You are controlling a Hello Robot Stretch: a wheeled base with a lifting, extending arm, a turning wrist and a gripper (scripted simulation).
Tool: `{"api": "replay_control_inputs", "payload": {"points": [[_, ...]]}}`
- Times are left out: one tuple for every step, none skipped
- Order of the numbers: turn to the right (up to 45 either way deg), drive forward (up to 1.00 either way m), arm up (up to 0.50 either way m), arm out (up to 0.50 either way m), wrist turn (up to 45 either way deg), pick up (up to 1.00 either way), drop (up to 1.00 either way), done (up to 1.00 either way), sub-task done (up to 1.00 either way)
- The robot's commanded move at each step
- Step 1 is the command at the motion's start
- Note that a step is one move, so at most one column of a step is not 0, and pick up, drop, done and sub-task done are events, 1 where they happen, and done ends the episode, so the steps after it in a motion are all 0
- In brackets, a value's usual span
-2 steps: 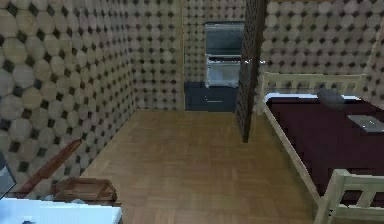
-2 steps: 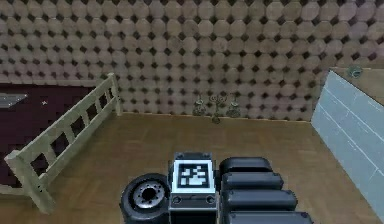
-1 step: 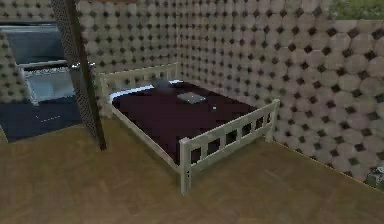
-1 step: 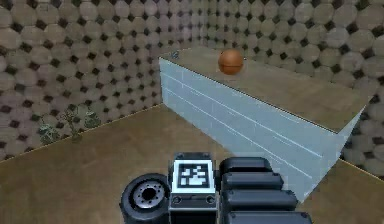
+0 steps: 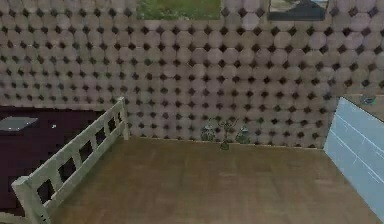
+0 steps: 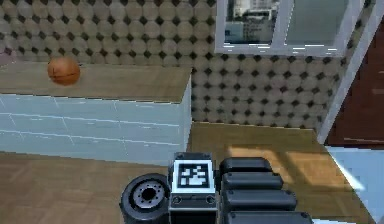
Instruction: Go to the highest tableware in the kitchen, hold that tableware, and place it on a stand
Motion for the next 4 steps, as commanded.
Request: {"api": "replay_control_inputs", "payload": {"points": [[18.0, 0.00, 0.00, 0.00, 0.0, 0.00, 0.00, 0.00, 0.00], [-45.0, 0.00, 0.00, 0.00, 0.0, 0.00, 0.00, 0.00, 0.00], [-45.0, 0.00, 0.00, 0.00, 0.0, 0.00, 0.00, 0.00, 0.00], [-36.0, 0.00, 0.00, 0.00, 0.0, 0.00, 0.00, 0.00, 0.00]]}}
